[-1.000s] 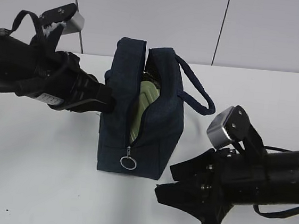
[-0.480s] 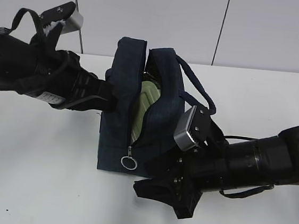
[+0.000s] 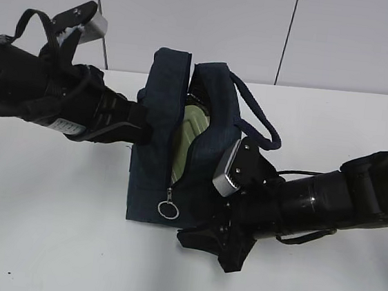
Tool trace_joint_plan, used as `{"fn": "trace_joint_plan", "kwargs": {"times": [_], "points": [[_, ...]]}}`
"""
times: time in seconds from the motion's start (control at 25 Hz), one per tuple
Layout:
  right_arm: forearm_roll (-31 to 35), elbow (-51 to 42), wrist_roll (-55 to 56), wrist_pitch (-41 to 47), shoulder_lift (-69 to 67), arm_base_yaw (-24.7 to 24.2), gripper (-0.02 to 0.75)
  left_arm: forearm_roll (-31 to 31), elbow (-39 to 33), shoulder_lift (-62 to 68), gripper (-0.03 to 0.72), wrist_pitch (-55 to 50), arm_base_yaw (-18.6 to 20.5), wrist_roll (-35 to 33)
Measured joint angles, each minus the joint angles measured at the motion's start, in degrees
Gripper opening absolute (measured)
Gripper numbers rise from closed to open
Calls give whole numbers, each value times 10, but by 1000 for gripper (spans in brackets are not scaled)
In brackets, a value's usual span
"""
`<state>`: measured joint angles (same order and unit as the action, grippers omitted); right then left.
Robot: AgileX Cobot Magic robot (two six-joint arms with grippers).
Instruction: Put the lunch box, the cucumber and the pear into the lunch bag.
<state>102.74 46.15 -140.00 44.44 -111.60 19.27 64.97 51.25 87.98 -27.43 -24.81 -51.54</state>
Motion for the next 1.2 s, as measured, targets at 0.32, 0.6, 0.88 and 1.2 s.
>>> {"fn": "trace_joint_plan", "kwargs": {"times": [0.32, 0.6, 0.88, 1.2], "points": [[0, 6, -16, 0, 0, 0, 407, 1, 0, 0, -12, -3, 0, 0], [0, 6, -19, 38, -12, 1, 406, 2, 0, 0, -12, -5, 0, 0], [0, 16, -19, 43, -36, 15, 406, 4, 0, 0, -12, -6, 0, 0], [0, 34, -16, 45, -36, 19, 383, 4, 0, 0, -12, -7, 0, 0]]}}
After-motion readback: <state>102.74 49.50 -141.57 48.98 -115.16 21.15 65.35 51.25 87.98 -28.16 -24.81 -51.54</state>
